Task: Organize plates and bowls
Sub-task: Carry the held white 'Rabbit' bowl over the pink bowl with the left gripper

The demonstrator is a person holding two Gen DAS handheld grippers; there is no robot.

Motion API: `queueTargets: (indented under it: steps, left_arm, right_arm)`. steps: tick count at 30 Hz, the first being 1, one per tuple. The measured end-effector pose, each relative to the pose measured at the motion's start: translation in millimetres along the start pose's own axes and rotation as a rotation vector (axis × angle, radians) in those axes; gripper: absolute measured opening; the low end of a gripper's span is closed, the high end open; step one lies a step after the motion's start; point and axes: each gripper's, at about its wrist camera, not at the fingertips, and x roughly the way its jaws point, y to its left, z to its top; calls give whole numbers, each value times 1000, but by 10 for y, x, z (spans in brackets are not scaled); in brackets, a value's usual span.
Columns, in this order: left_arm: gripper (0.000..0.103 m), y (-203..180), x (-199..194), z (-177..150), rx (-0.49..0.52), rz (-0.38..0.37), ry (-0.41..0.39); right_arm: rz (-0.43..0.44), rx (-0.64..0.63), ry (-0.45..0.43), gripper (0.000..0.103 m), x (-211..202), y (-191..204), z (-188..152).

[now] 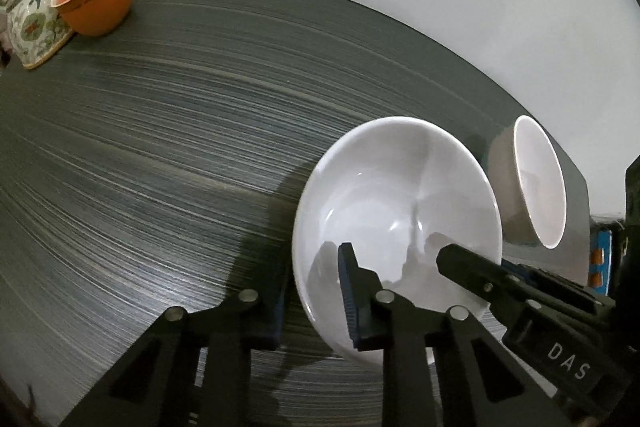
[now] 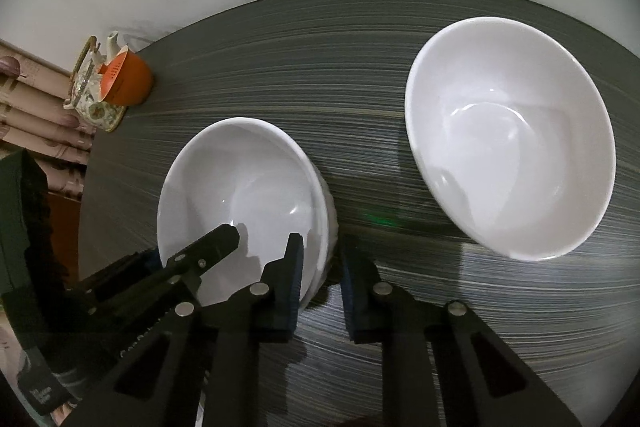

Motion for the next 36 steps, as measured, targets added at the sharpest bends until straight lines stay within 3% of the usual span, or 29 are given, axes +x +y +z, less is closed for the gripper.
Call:
queueTargets:
  steps: [13,36]
  left_arm:
    - [21,-340,-169,-163,34,-3,-16]
    - [21,-1047,-904,-989,153,-39,-72]
  right_arm:
    - [-5,11,-23,15,-145,-4,-37]
    - [-31,42,-153,15,-1163,-228,-526]
